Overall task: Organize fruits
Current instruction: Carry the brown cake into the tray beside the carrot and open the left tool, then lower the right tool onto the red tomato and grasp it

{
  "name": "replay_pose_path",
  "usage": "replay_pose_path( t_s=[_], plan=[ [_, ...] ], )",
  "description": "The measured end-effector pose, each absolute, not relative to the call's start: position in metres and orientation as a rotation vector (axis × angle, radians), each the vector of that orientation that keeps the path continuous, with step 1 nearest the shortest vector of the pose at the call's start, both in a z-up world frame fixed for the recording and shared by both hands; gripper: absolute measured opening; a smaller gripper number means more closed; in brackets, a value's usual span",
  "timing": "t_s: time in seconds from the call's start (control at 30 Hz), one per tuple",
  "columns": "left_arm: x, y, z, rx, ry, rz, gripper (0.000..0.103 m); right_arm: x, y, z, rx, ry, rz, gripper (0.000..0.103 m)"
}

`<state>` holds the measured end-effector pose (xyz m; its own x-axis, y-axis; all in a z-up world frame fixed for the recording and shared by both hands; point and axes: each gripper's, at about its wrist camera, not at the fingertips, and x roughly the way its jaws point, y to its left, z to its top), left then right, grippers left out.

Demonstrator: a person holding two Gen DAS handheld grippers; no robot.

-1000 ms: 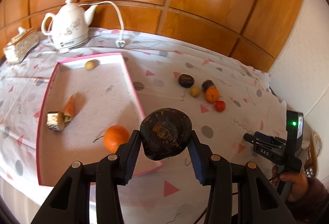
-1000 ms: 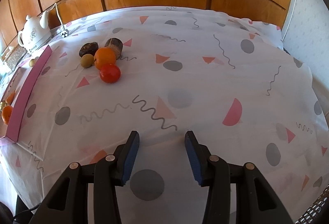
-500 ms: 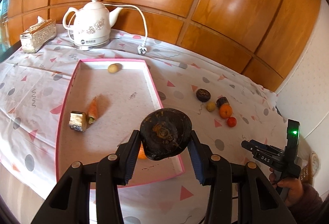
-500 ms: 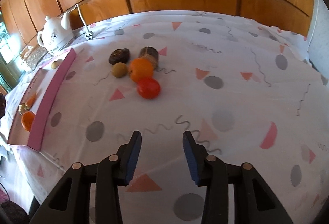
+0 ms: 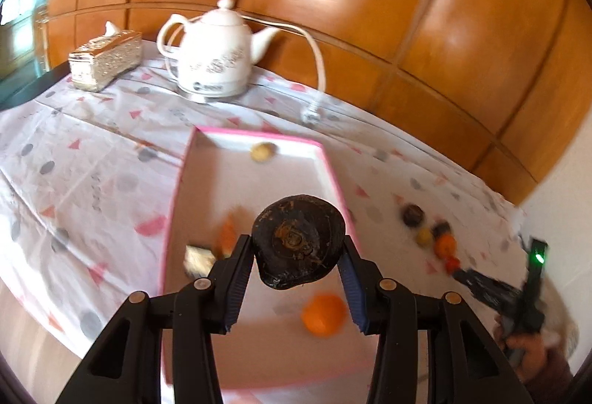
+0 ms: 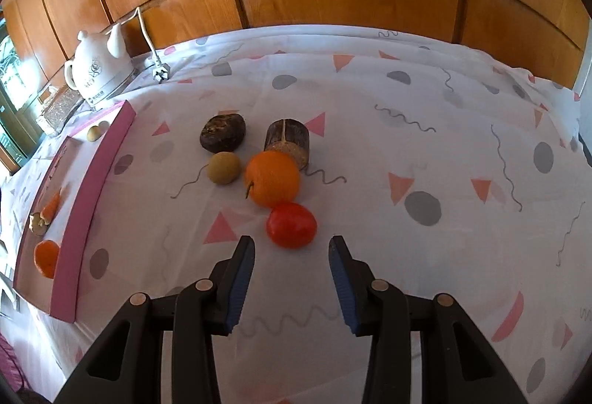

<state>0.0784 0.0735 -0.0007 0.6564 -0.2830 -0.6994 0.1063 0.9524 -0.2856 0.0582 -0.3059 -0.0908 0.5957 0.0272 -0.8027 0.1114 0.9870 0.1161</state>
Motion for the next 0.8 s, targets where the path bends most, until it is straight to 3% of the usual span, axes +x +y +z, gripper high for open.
replay_pose_path(
  t_s=[0.27, 0.37, 0.8],
  plan=[
    [0.141, 0.081, -0.016, -0.173, 0.864, -0.044, 0.051, 0.071, -0.307, -0.096, 0.145, 0.949, -0.044, 0.042],
    [0.118, 0.074, -0.006, -0.143, 0.803, -0.056, 0.059, 0.073, -0.305, -0.098, 0.127, 0.956, -0.034, 0.042],
    [0.038, 0.030, -0.024, -0.037, 0.879, -0.221, 0.061, 0.077, -0.300, -0.104, 0.105, 0.982, -0.047, 0.042]
  ],
)
